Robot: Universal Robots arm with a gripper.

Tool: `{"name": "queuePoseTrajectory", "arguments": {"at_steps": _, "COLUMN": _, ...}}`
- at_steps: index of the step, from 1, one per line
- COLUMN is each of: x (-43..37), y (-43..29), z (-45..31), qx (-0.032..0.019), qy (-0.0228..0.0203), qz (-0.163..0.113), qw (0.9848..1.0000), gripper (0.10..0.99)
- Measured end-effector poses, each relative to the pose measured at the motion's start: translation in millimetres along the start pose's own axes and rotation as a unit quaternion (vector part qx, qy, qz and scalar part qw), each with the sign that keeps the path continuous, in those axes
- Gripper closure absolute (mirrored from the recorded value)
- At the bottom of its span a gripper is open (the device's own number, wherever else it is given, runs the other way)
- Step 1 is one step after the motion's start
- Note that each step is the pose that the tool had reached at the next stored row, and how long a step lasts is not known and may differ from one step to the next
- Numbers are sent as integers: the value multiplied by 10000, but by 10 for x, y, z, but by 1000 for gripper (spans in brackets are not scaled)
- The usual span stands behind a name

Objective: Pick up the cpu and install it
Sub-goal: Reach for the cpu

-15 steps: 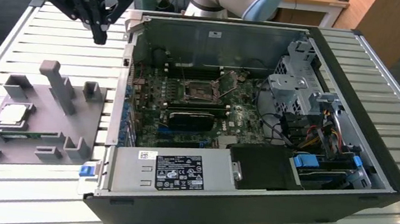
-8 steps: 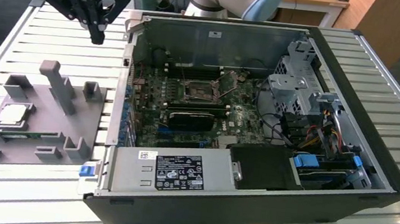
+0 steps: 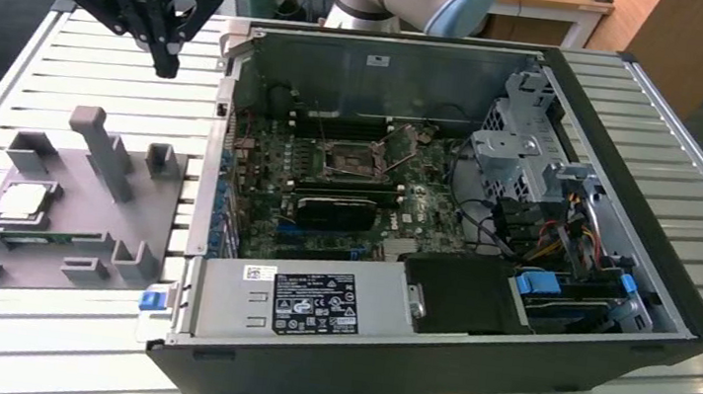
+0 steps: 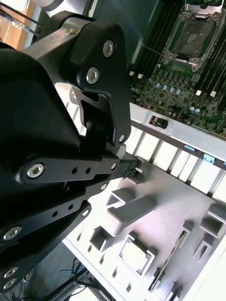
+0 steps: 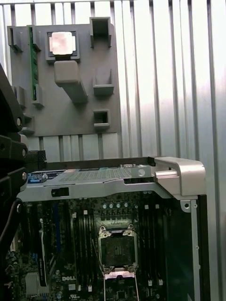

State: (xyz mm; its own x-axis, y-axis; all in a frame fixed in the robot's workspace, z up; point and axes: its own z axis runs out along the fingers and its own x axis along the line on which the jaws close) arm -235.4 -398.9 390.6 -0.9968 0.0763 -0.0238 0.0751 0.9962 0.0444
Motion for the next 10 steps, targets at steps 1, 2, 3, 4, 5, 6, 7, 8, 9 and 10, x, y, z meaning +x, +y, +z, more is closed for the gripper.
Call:
{"name": "queuePoseTrajectory", "arguments": {"at_steps": 1, "x": 5, "y": 0, "z": 0, "qx": 0, "qy": 0, "qz": 0, "qw": 10000, "gripper": 980}}
{"name": "queuePoseTrajectory", "arguments": {"at_steps": 2, "x": 11, "y": -1, "z": 0, "qx": 0, "qy": 0, "qz": 0, "qw": 10000, "gripper": 980}}
{"name": "queuePoseTrajectory", "arguments": {"at_steps": 3, "x": 16, "y": -1, "z": -1, "qx": 0, "qy": 1, "qz": 0, "qw": 10000, "gripper": 980}}
{"name": "queuePoseTrajectory", "arguments": {"at_steps": 4, "x": 22, "y": -2, "z": 0, "qx": 0, "qy": 0, "qz": 0, "qw": 10000, "gripper": 980}}
{"name": "queuePoseTrajectory", "arguments": {"at_steps": 5, "x": 28, "y": -2, "z": 0, "qx": 0, "qy": 0, "qz": 0, "qw": 10000, "gripper": 980}}
{"name": "queuePoseTrajectory", "arguments": {"at_steps": 6, "x": 34, "y": -3, "z": 0, "qx": 0, "qy": 0, "qz": 0, "qw": 10000, "gripper": 980}}
{"name": "queuePoseTrajectory", "arguments": {"at_steps": 7, "x": 40, "y": -3, "z": 0, "qx": 0, "qy": 0, "qz": 0, "qw": 10000, "gripper": 980}}
{"name": "queuePoseTrajectory", "arguments": {"at_steps": 8, "x": 47, "y": -4, "z": 0, "qx": 0, "qy": 0, "qz": 0, "qw": 10000, "gripper": 980}}
{"name": "queuePoseTrajectory", "arguments": {"at_steps": 9, "x": 54, "y": -4, "z": 0, "qx": 0, "qy": 0, "qz": 0, "qw": 10000, "gripper": 980}}
{"name": "queuePoseTrajectory", "arguments": {"at_steps": 10, "x": 61, "y": -5, "z": 0, "qx": 0, "qy": 0, "qz": 0, "qw": 10000, "gripper": 980}}
